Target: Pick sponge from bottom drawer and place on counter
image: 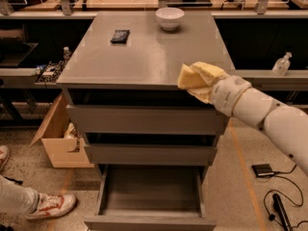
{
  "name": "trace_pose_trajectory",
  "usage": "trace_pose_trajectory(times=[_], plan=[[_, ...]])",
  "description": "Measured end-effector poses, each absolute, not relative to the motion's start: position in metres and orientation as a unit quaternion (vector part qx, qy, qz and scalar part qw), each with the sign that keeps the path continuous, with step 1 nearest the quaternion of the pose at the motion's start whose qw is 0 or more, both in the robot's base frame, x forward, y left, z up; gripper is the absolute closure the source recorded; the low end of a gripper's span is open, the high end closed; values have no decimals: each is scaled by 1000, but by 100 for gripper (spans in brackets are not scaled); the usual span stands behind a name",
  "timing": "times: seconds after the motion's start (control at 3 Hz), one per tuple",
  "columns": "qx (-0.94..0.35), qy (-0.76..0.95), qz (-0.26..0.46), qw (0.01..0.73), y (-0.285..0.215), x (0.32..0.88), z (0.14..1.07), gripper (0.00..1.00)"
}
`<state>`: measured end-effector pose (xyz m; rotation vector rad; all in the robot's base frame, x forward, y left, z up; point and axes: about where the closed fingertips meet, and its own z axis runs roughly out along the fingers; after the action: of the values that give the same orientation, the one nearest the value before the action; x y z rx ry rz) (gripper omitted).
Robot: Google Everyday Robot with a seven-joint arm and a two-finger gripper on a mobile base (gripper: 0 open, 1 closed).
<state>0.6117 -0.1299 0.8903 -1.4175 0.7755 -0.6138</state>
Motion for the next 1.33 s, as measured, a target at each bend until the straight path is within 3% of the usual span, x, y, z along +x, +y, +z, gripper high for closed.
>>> trace_pose_trajectory(times=[0.67, 1.33], plan=[[-660, 284, -267, 643, -95, 655, 942, 100], [-669, 275, -260, 640, -93, 668, 949, 100]])
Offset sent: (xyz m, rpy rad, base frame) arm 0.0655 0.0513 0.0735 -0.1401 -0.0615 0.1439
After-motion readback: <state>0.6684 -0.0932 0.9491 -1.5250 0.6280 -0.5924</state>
